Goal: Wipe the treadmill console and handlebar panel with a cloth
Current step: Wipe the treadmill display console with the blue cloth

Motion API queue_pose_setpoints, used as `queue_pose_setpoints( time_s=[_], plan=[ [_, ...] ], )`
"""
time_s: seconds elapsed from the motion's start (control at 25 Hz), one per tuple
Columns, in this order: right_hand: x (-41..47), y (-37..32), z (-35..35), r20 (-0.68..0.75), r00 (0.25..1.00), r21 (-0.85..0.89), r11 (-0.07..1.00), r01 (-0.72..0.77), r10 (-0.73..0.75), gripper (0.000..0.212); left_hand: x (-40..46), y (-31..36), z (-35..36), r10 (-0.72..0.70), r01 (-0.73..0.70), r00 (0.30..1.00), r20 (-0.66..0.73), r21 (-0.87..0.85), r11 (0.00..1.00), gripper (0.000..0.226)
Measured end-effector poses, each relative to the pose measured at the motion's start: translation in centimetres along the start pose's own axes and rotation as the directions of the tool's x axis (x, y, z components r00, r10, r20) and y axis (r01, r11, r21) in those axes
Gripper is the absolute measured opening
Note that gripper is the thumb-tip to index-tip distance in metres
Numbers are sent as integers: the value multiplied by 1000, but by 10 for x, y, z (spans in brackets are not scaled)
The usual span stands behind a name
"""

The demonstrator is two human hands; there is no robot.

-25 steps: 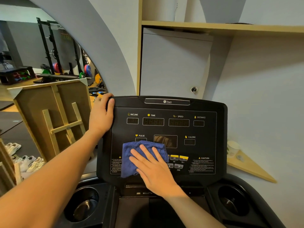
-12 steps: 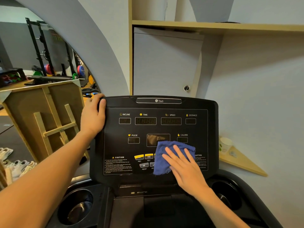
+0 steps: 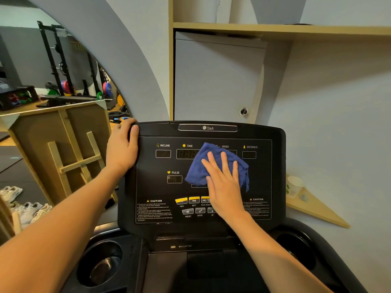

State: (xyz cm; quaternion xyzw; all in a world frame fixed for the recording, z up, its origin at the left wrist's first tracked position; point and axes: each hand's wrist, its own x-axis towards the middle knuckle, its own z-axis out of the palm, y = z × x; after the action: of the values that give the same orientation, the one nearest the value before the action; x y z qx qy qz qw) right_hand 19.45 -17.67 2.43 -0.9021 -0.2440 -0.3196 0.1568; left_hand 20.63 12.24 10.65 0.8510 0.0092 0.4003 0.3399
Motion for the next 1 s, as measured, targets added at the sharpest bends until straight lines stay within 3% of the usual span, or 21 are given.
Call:
queue_pose_setpoints(
  time_s=[0.36, 0.72, 0.88, 0.92, 1.0],
  plan=[
    [-21, -60, 29, 133, 946, -17, 953, 301, -296, 69, 0, 1, -1, 18, -18, 1000, -10, 8, 1000, 36],
    [-63, -39, 27, 263, 876, 180, 913, 367, -404, 77, -1, 3, -1, 9, -9, 1000, -3, 16, 1000, 39],
    [-74, -37, 6, 371, 892, 328, 935, 136, -260, 69, -2, 7, -7, -4, 3, 1000, 24, 33, 999, 42],
    [-76, -40, -2, 357, 914, 423, 906, 28, -194, 63, -1, 8, -9, -4, 3, 999, 45, 33, 999, 43],
    [-82, -42, -29, 244, 967, 634, 741, -220, 78, 46, -2, 15, -18, -11, 10, 992, 124, 14, 1000, 48]
  ],
)
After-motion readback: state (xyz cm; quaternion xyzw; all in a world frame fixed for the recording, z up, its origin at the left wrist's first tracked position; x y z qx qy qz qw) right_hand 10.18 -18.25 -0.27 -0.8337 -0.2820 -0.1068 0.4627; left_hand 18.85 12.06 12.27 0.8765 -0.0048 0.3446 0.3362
